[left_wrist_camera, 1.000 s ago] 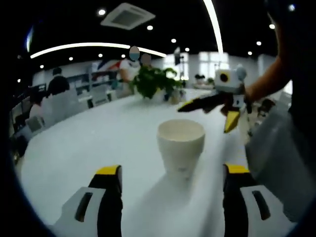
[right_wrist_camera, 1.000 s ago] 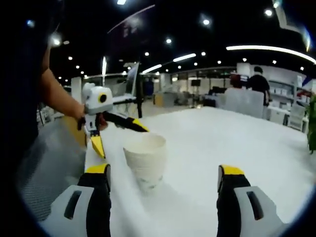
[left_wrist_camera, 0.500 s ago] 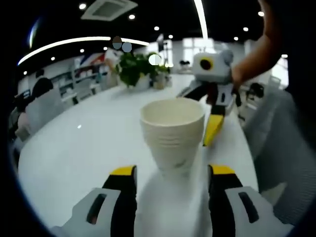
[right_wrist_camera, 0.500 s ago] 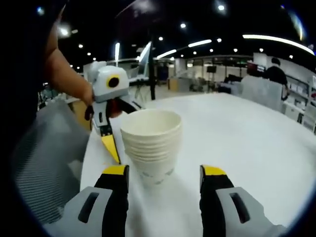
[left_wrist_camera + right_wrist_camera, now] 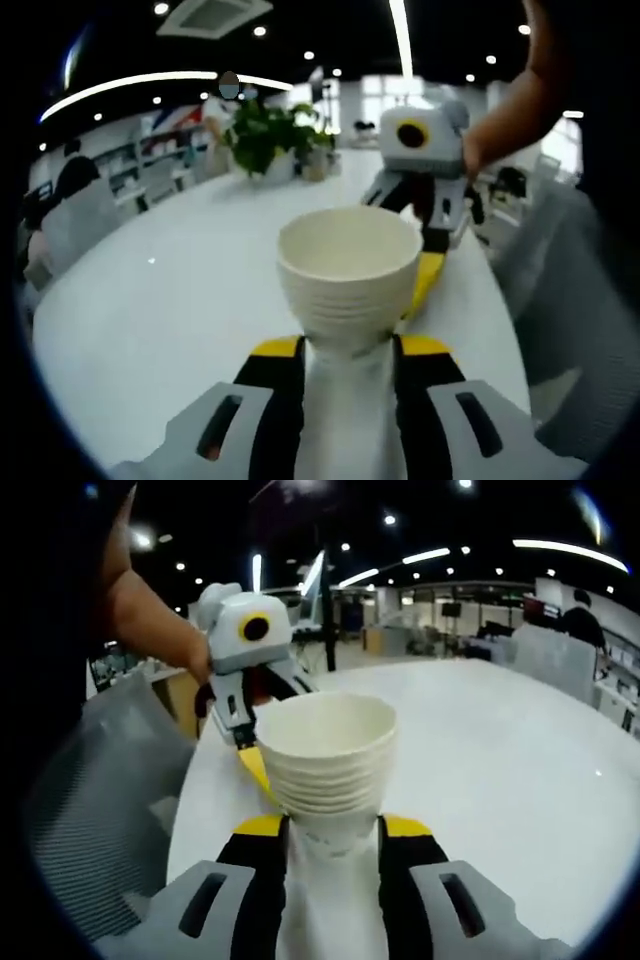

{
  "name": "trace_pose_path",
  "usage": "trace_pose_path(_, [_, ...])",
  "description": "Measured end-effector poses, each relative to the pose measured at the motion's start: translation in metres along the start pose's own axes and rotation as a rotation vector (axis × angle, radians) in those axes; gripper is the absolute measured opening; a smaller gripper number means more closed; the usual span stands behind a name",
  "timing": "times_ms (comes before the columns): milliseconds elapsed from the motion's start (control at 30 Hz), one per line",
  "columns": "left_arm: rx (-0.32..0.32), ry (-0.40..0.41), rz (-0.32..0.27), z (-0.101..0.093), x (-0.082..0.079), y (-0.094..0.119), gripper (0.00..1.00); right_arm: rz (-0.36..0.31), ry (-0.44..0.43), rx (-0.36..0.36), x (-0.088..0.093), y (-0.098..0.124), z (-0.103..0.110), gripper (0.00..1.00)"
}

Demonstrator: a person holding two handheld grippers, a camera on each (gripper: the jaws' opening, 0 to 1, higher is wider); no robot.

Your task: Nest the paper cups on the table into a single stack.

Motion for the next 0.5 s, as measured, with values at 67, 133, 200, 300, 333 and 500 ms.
trace_pose_path(67, [-0.002, -0.007, 0.003, 0.002, -0.003, 0.001, 0.33, -0.002, 0.003, 0.002, -0.001, 0.0, -0.001, 0.32])
trace_pose_path(133, [-0.001, -0.006, 0.01, 0.006, -0.007, 0.001, 0.32, -0.007, 0.005, 0.007, -0.004, -0.001, -0.005, 0.32])
trace_pose_path(200, [0.004, -0.01, 0.017, 0.015, -0.01, 0.001, 0.32, -0.008, 0.006, 0.01, -0.009, -0.003, -0.012, 0.32])
trace_pose_path(300, [0.01, 0.015, 0.035, 0.029, -0.014, 0.002, 0.32, -0.008, -0.011, 0.007, -0.017, -0.009, -0.026, 0.32])
trace_pose_path(333, [0.008, 0.024, 0.035, 0.037, -0.018, 0.002, 0.32, -0.01, -0.011, 0.008, -0.02, -0.011, -0.031, 0.32])
trace_pose_path(500, [0.014, 0.012, 0.059, 0.068, -0.032, 0.005, 0.32, -0.022, -0.027, 0.009, -0.032, -0.022, -0.058, 0.31])
Point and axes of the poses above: the point that each gripper's makers call its tool centre point, and the gripper's own axes: y roughly backward along the fingers, z roughly to its left, x roughly out of its underside, the point moved 8 cm from there along y, roughly backward along the fingers, and after that the axes turned 13 degrees about x, right-handed, at the moved point
